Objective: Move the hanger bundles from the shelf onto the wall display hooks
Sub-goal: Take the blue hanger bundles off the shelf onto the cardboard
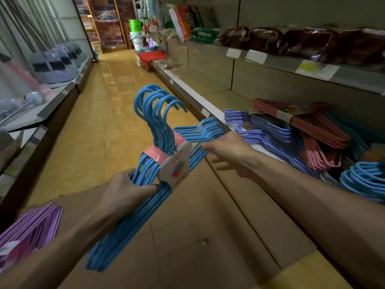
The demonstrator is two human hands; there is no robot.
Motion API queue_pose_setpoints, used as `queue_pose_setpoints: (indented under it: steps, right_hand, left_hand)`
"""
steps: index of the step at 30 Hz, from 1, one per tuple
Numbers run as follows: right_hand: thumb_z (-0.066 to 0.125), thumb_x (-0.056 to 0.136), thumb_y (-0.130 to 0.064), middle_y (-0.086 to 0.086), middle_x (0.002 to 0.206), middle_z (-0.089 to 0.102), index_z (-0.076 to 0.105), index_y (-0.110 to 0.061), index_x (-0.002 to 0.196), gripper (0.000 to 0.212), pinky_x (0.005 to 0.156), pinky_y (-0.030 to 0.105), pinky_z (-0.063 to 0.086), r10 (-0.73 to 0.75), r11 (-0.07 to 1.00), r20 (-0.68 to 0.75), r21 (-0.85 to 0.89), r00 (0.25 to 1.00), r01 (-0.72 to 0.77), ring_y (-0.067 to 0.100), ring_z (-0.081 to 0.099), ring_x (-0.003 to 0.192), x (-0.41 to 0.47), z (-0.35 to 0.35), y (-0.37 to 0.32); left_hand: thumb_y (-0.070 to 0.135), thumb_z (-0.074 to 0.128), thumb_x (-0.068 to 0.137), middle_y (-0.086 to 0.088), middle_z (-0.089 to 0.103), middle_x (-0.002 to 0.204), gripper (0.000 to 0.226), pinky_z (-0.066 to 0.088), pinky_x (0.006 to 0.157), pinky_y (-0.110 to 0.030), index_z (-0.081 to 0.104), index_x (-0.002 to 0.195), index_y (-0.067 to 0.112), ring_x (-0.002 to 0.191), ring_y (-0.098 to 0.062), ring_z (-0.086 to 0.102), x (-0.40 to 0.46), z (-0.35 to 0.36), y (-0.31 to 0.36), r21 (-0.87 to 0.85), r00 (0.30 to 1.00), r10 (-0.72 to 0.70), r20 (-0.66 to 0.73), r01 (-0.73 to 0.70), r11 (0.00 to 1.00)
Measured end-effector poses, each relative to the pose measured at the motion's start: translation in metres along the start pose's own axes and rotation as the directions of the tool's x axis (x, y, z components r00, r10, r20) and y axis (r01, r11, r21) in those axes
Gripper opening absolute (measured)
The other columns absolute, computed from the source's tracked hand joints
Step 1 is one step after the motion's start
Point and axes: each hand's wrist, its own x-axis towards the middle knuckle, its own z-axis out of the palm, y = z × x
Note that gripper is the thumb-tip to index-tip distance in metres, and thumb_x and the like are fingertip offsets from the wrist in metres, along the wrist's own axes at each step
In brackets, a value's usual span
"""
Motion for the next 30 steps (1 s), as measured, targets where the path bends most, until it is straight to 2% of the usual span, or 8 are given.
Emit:
queue_pose_setpoints:
  steps: [4,8,12,14,17,20,22,30]
  right_hand:
    - [0.068,0.091,-0.027,0.003,0.081,0.07,0.071,-0.01,0.099,0.019,0.07,0.031,0.055,0.019,0.992,0.408,0.107,0.913,-0.068,0.018,0.068,0.076,-0.022,0.042,-0.005]
    - [0.071,0.087,-0.033,0.008,0.096,0.076,0.072,-0.008,0.103,0.029,0.063,0.027,0.055,-0.027,1.0,0.328,0.018,0.944,0.022,0.019,0.073,0.089,-0.03,0.084,-0.012]
    - [0.075,0.083,-0.028,0.006,0.086,0.073,0.073,-0.007,0.092,0.023,0.055,0.027,0.048,-0.092,0.991,0.302,-0.068,0.949,0.118,0.015,0.066,0.074,-0.031,0.11,-0.023]
    - [0.075,0.083,-0.023,0.006,0.082,0.071,0.072,-0.007,0.086,0.016,0.055,0.028,0.048,-0.116,0.98,0.3,-0.12,0.947,0.158,0.015,0.066,0.072,-0.032,0.124,-0.031]
    - [0.076,0.082,-0.022,0.007,0.082,0.07,0.067,-0.009,0.076,0.016,0.056,0.028,0.049,-0.14,0.965,0.3,-0.173,0.943,0.198,0.019,0.067,0.075,-0.038,0.151,-0.042]
    - [0.079,0.079,-0.023,0.007,0.088,0.071,0.071,-0.007,0.084,0.019,0.059,0.029,0.053,-0.155,0.956,0.347,-0.182,0.925,0.229,0.019,0.069,0.08,-0.047,0.183,-0.052]
    - [0.079,0.079,-0.022,0.008,0.088,0.072,0.072,-0.006,0.086,0.018,0.061,0.03,0.054,-0.167,0.946,0.394,-0.193,0.904,0.259,0.02,0.069,0.081,-0.054,0.207,-0.056]
    - [0.077,0.08,-0.027,0.014,0.099,0.071,0.074,-0.007,0.093,0.024,0.075,0.036,0.058,-0.137,0.926,0.494,-0.244,0.859,0.288,0.028,0.069,0.093,-0.085,0.298,-0.033]
  left_hand:
    - [0.013,0.078,0.077,0.009,0.049,0.038,0.029,0.033,0.033,-0.015,0.052,0.064,0.016,0.032,-0.001,0.045,-0.006,0.018,-0.002,-0.202,0.996,-0.08,-0.049,0.069,0.977]
    - [0.021,0.086,0.072,0.007,0.059,0.045,0.025,0.04,0.04,-0.018,0.063,0.063,0.017,0.039,-0.001,0.053,-0.011,0.024,-0.002,-0.302,0.989,-0.117,-0.091,0.085,0.95]
    - [0.021,0.085,0.073,-0.008,0.075,0.075,0.02,0.058,0.066,-0.045,0.072,0.086,0.012,0.071,-0.026,0.073,-0.015,0.013,-0.01,-0.328,0.979,-0.164,-0.117,0.118,0.937]
    - [0.019,0.081,0.076,-0.011,0.074,0.08,0.019,0.059,0.072,-0.047,0.069,0.089,0.012,0.077,-0.029,0.072,-0.019,0.004,-0.018,-0.319,0.972,-0.177,-0.152,0.122,0.94]
    - [0.017,0.08,0.078,-0.009,0.073,0.081,0.019,0.059,0.068,-0.042,0.066,0.09,0.014,0.076,-0.025,0.072,-0.025,-0.014,-0.035,-0.333,0.955,-0.218,-0.203,0.142,0.932]
    - [0.016,0.08,0.078,-0.004,0.072,0.075,0.018,0.051,0.048,-0.022,0.066,0.09,0.014,0.061,-0.01,0.07,-0.034,-0.037,-0.058,-0.334,0.935,-0.241,-0.26,0.147,0.931]
    - [0.015,0.079,0.079,-0.006,0.072,0.075,0.017,0.048,0.046,-0.017,0.066,0.091,0.013,0.059,-0.007,0.07,-0.044,-0.053,-0.076,-0.339,0.919,-0.266,-0.29,0.161,0.927]
    - [0.008,0.075,0.078,-0.009,0.075,0.076,0.012,0.061,0.066,-0.046,0.068,0.084,0.017,0.071,-0.025,0.074,-0.089,-0.084,-0.145,-0.337,0.838,-0.379,-0.392,0.253,0.907]
